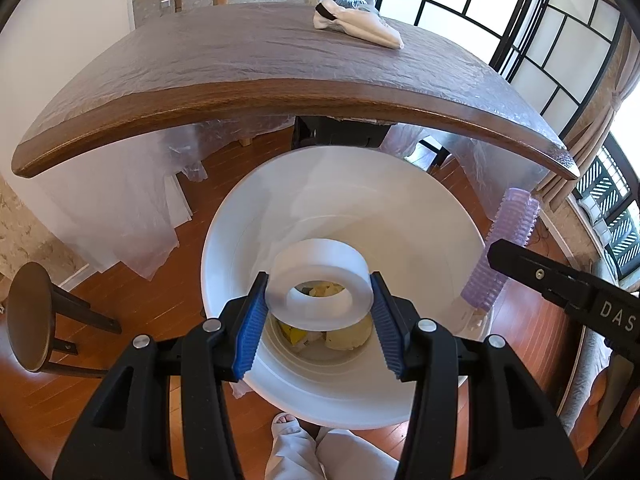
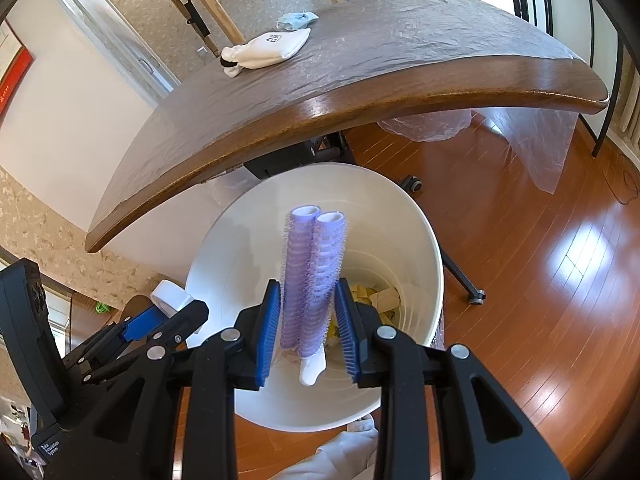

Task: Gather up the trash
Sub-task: 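Lower the tape roll and hair rollers into the bin with both grippers, then open both grippers to drop the tape roll and hair rollers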

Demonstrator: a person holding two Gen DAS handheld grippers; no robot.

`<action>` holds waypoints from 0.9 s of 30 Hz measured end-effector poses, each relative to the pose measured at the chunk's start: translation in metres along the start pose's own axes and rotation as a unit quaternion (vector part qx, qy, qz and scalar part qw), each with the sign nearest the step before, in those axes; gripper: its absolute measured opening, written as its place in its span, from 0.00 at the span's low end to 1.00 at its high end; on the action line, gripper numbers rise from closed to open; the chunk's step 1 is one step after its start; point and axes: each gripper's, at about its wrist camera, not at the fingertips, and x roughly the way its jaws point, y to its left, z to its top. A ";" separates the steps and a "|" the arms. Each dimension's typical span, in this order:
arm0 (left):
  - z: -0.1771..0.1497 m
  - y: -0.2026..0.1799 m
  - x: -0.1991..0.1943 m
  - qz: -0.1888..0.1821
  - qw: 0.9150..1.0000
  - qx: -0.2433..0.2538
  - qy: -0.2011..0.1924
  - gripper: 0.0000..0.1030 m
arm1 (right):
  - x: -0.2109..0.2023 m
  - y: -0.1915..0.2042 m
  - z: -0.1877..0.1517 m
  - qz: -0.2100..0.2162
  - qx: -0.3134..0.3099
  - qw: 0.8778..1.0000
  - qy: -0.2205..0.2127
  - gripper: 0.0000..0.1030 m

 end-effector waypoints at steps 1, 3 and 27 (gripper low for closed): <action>0.000 0.000 0.000 0.000 1.000 0.001 0.000 0.49 | 0.000 0.000 0.000 0.000 0.000 1.000 0.000 0.28; 0.000 -0.001 0.000 -0.001 1.000 0.001 0.000 0.49 | 0.000 0.000 0.000 -0.001 0.000 1.000 0.000 0.28; 0.019 0.001 -0.025 -0.017 1.000 -0.001 -0.026 0.71 | -0.028 0.000 0.013 -0.032 -0.047 0.998 -0.040 0.61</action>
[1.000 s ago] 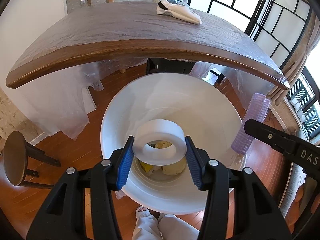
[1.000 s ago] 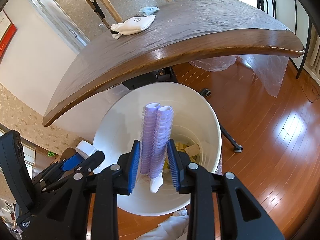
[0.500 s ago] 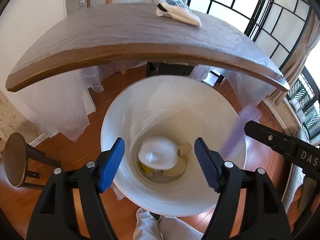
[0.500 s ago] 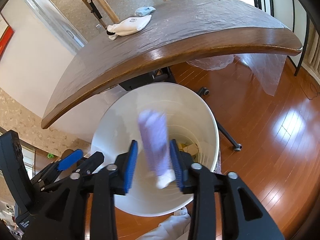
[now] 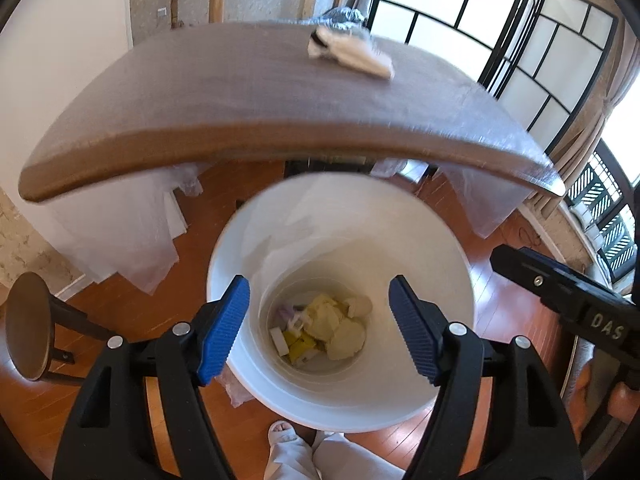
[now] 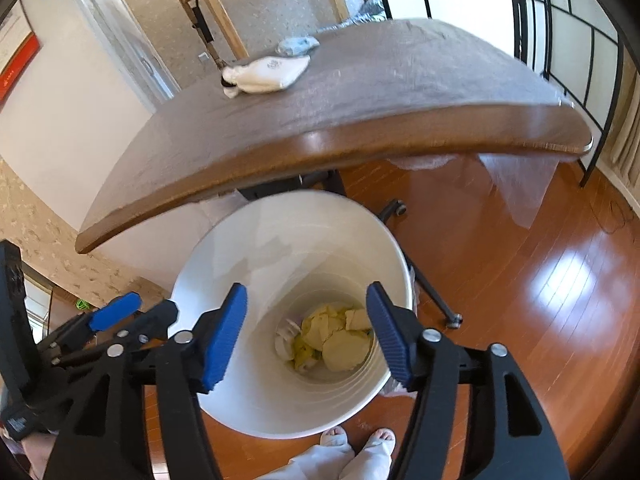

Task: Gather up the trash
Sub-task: 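Open both grippers to drop the tape roll and hair rollers, then grasp the white cloth bag with the left gripper while the right grasps the blue mask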

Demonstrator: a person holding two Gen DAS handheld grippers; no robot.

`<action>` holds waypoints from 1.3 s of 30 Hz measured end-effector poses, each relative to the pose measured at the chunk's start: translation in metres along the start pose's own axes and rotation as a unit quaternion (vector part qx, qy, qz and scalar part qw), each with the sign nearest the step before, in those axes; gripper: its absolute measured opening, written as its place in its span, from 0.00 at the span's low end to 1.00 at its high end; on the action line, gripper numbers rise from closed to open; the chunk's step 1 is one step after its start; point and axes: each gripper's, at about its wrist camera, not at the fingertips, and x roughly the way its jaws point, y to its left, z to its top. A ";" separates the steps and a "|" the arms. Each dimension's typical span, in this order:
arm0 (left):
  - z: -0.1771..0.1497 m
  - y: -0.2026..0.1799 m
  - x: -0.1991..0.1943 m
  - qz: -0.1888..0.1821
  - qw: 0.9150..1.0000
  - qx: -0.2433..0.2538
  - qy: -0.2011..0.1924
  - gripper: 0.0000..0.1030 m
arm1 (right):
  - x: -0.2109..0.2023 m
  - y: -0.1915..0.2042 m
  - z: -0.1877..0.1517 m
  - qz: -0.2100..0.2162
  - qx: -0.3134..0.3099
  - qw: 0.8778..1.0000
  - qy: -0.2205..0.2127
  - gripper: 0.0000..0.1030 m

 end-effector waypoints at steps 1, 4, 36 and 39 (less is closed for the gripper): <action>0.004 0.000 -0.005 -0.004 1.000 -0.001 -0.006 0.71 | -0.004 0.000 0.003 0.000 -0.007 1.000 -0.006 0.61; 0.021 -0.002 -0.022 -0.008 1.000 -0.004 -0.030 0.71 | -0.013 0.000 0.012 0.005 -0.018 1.000 -0.018 0.61; 0.175 -0.034 0.051 -0.005 0.994 0.086 -0.067 0.81 | 0.052 0.004 0.255 0.017 -0.005 0.998 -0.061 0.69; 0.194 -0.026 0.067 -0.019 0.994 0.087 -0.056 0.81 | 0.086 0.008 0.284 0.017 0.008 0.999 -0.034 0.69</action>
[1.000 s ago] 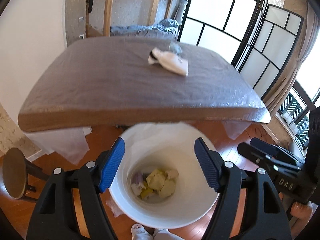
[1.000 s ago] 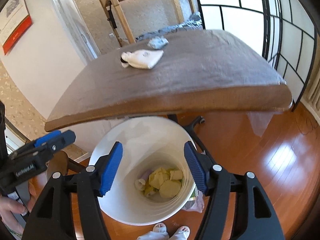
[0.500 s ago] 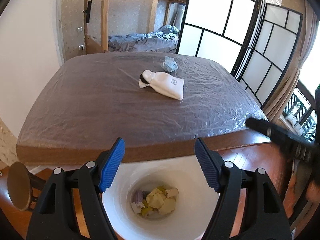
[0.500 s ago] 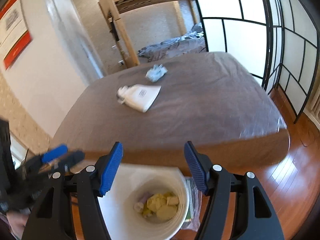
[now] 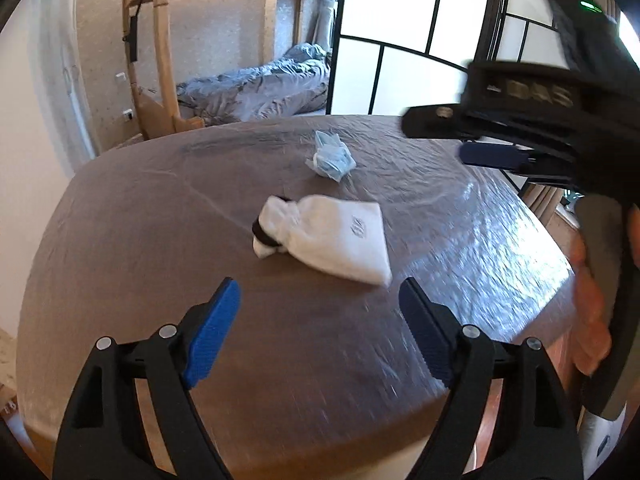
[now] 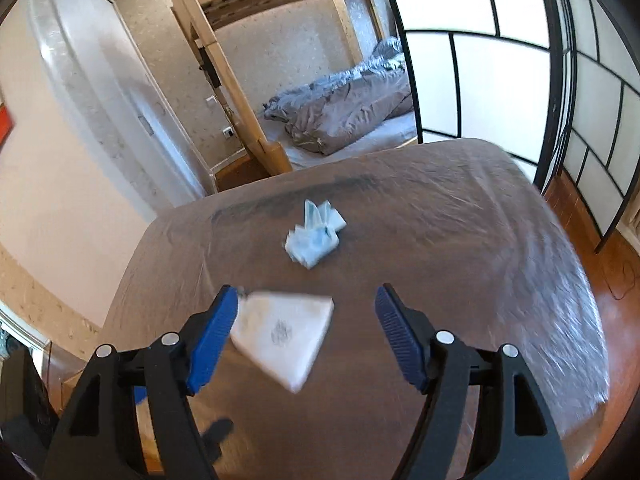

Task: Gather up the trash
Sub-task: 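Grasp the white cloth bag with the left gripper while the right grasps the blue mask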

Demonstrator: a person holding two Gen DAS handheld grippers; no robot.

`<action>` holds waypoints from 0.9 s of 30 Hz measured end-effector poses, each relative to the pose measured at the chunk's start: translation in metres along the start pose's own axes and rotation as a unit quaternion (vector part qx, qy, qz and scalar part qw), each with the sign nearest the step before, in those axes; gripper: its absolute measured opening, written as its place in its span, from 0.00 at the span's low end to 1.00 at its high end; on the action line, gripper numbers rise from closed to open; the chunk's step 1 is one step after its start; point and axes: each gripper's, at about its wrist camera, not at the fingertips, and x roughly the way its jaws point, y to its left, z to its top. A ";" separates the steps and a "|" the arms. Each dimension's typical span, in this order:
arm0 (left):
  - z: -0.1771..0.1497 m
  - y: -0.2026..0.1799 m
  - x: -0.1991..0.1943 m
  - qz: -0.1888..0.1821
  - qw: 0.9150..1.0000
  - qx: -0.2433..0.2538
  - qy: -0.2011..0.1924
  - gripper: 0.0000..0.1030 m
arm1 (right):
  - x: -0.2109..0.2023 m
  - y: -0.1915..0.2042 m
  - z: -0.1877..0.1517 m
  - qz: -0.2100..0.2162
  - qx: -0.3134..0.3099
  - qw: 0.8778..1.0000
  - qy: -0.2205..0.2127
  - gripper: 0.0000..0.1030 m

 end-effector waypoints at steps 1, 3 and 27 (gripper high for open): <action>0.004 0.003 0.006 -0.006 1.000 0.002 0.003 0.81 | 0.013 0.002 0.008 0.000 0.002 1.000 0.006 0.69; 0.012 0.005 0.019 -0.009 1.000 0.010 0.008 0.81 | 0.033 0.005 0.017 -0.007 0.000 1.000 0.020 0.69; 0.036 0.001 0.087 -0.015 0.997 0.040 0.060 0.91 | 0.142 -0.011 0.058 0.006 -0.025 0.993 0.116 0.46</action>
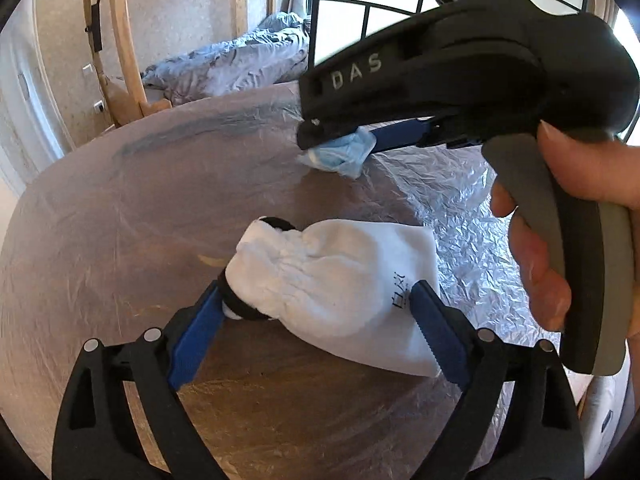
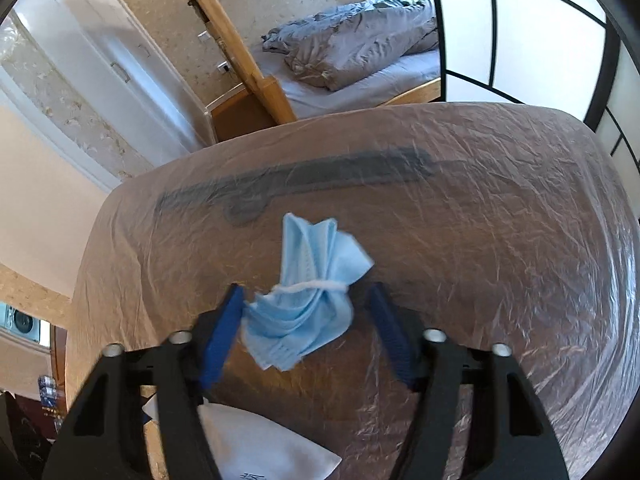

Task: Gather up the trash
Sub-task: 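Grasp the white cloth bag with the left gripper while the right grasps the blue mask, then lift the cloth bag and blue mask and carry them over the bin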

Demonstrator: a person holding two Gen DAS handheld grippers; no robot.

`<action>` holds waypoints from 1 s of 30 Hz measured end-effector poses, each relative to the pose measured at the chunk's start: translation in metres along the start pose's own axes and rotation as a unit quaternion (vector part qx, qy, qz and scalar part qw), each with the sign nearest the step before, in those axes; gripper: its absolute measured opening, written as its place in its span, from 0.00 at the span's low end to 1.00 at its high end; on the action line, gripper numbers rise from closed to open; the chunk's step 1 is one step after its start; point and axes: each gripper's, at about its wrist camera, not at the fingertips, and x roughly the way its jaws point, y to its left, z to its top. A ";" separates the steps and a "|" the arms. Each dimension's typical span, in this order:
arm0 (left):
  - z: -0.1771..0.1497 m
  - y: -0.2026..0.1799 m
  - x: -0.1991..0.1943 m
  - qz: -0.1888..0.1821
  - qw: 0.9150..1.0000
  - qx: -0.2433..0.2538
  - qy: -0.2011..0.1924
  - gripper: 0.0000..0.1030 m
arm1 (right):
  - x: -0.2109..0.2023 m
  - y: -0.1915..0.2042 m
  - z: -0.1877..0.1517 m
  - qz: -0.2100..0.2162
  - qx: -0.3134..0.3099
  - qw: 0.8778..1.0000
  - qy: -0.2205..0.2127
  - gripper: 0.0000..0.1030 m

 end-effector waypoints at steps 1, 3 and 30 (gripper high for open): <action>-0.001 -0.001 0.000 0.002 1.000 0.002 0.000 0.90 | 0.001 0.000 0.002 0.003 0.000 1.000 0.000 0.45; -0.002 -0.002 -0.001 0.004 1.000 0.002 -0.005 0.85 | -0.001 -0.002 0.000 0.010 0.000 1.000 -0.006 0.40; -0.023 0.018 -0.042 -0.071 0.992 -0.098 -0.042 0.44 | -0.055 -0.010 -0.048 0.040 0.004 0.997 -0.066 0.36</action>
